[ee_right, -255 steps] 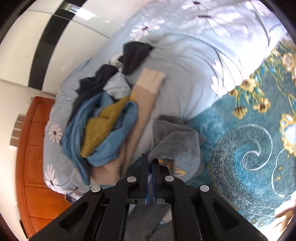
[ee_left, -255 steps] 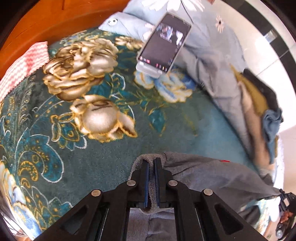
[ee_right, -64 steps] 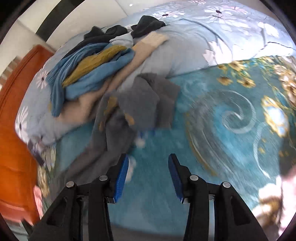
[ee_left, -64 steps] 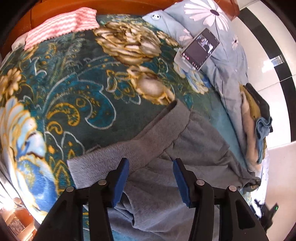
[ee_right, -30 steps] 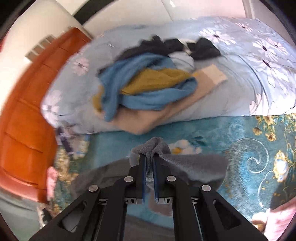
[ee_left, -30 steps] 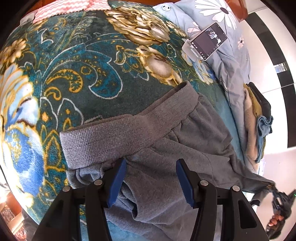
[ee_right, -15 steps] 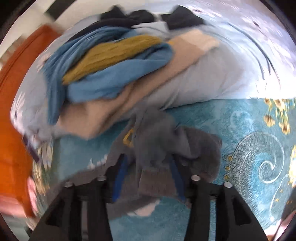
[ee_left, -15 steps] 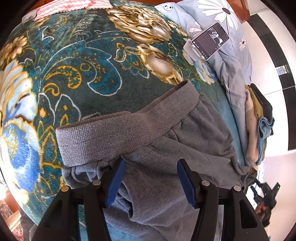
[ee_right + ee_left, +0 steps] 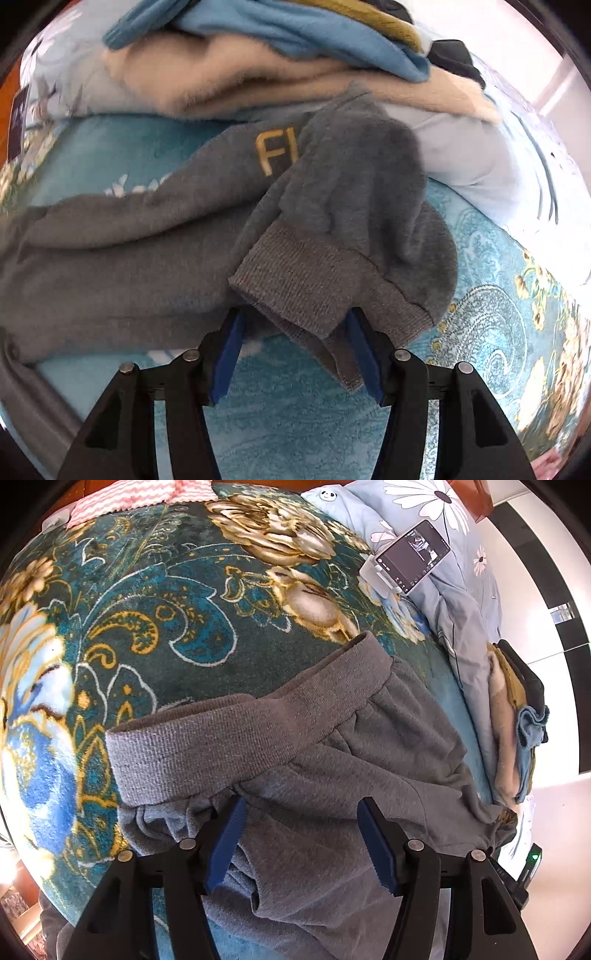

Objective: Fold clothes

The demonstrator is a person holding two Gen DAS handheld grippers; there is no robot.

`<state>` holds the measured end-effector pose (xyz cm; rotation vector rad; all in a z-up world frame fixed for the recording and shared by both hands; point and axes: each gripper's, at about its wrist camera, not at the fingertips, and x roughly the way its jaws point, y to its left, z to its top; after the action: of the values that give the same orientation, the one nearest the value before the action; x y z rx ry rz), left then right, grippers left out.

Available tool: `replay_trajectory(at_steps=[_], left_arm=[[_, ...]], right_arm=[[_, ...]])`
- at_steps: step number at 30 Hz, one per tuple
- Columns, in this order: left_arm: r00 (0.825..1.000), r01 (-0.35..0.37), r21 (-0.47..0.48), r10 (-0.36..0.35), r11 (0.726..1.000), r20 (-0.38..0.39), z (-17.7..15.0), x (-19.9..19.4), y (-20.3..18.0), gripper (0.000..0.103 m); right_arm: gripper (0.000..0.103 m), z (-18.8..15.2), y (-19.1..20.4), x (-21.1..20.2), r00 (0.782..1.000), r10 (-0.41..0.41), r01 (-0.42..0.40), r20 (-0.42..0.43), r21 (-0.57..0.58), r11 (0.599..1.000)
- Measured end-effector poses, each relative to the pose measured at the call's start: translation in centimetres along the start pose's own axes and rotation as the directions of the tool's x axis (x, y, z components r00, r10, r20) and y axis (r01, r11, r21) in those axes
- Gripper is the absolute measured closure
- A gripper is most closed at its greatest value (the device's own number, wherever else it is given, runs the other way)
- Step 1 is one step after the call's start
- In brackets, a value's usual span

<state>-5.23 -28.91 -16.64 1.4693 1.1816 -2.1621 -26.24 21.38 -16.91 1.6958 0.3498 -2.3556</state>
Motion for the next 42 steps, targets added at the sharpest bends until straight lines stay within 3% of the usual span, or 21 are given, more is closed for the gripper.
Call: replay_trajectory(at_steps=[1,3,4,9,13,14,18,21,22,23,25,28,29,32,34,37,38,39,40,41,42], left_arm=[[1.000,-0.002,0.000,0.002,1.000,0.000,0.0,0.0,0.0,0.036],[1.000,-0.006,0.001,0.006,1.000,-0.001,0.0,-0.1,-0.1,0.036],[1.000,-0.007,0.003,0.007,1.000,-0.001,0.0,-0.1,-0.2,0.036],[1.000,-0.010,0.012,0.010,1.000,-0.009,0.0,-0.2,-0.4,0.036],[1.000,-0.012,0.007,0.012,1.000,-0.015,0.1,-0.3,-0.6,0.036],[1.000,-0.013,0.011,0.013,1.000,-0.016,0.1,-0.3,-0.7,0.036],[1.000,-0.007,0.007,0.007,1.000,-0.022,0.2,-0.5,-0.7,0.036],[0.999,0.007,0.007,-0.007,1.000,-0.031,0.5,-0.6,-1.0,0.036],[0.999,0.015,0.012,-0.014,1.000,-0.033,0.6,-0.7,-1.2,0.036],[0.999,0.020,0.020,-0.019,1.000,-0.034,0.7,-0.8,-1.4,0.036],[0.999,0.028,0.042,-0.027,0.999,-0.036,0.8,-0.9,-2.0,0.036],[0.999,0.033,0.074,-0.030,0.997,-0.044,0.9,-1.0,-2.9,0.036],[0.998,0.035,0.083,-0.031,0.996,-0.048,1.0,-1.0,-3.1,0.036],[0.998,0.039,0.110,-0.033,0.993,-0.058,1.1,-1.0,-3.9,0.036],[0.997,0.042,0.128,-0.034,0.991,-0.065,1.2,-0.9,-4.4,0.036],[0.997,0.047,0.141,-0.038,0.989,-0.066,1.4,-1.1,-4.9,0.036],[0.997,0.052,0.136,-0.044,0.989,-0.063,1.5,-1.2,-5.0,0.036],[0.997,0.062,0.126,-0.054,0.990,-0.062,1.5,-1.3,-4.9,0.036],[0.996,0.072,0.116,-0.065,0.991,-0.061,1.5,-1.4,-4.8,0.036],[0.996,0.077,0.109,-0.071,0.991,-0.060,1.4,-1.6,-4.7,0.036],[0.995,0.082,0.103,-0.076,0.991,-0.060,1.4,-1.7,-4.6,0.036]], right_arm=[[0.066,0.0,-0.5,-0.3,1.000,0.002,-0.002,0.004,0.018,1.000],[0.095,0.1,-1.9,-1.0,1.000,0.007,-0.007,0.009,0.059,0.998],[0.099,0.1,-2.6,-1.4,1.000,0.014,-0.015,0.013,0.084,0.996],[0.101,0.3,-7.7,-5.7,0.975,0.189,-0.215,0.119,0.272,0.938],[0.101,0.7,-12.1,-10.2,0.927,0.284,-0.360,0.243,0.375,0.854],[0.101,1.0,-13.0,-11.1,0.906,0.319,-0.412,0.276,0.408,0.815],[0.101,0.9,-17.9,-13.9,0.776,0.460,-0.630,0.431,0.530,0.568],[0.101,1.2,-21.2,-15.5,0.686,0.486,-0.726,0.542,0.558,0.402],[0.101,1.4,-22.5,-16.3,0.674,0.468,-0.737,0.571,0.563,0.374],[0.101,1.4,-23.5,-16.6,0.683,0.443,-0.729,0.580,0.569,0.381],[0.101,0.9,-25.7,-16.5,0.767,0.357,-0.642,0.533,0.621,0.450],[0.101,-1.7,-28.4,-12.4,0.855,0.286,-0.518,0.433,0.744,0.421],[0.101,-2.6,-28.7,-11.4,0.871,0.274,-0.490,0.408,0.766,0.416],[0.101,-4.7,-27.5,-8.9,0.863,0.321,-0.497,0.390,0.769,0.402],[0.099,-4.7,-25.9,-7.5,0.862,0.351,-0.496,0.366,0.753,0.432],[0.099,-3.9,-23.9,-5.9,0.881,0.353,-0.460,0.314,0.743,0.486],[0.090,-3.6,-23.4,-5.4,0.890,0.345,-0.442,0.298,0.744,0.500],[0.066,-3.4,-23.0,-4.8,0.899,0.333,-0.426,0.285,0.749,0.508],[0.054,-3.3,-22.8,-4.1,0.907,0.319,-0.410,0.276,0.758,0.507],[0.046,-3.3,-22.5,-3.4,0.914,0.304,-0.393,0.268,0.767,0.507],[0.046,-3.3,-22.3,-2.7,0.921,0.294,-0.376,0.256,0.779,0.501]])
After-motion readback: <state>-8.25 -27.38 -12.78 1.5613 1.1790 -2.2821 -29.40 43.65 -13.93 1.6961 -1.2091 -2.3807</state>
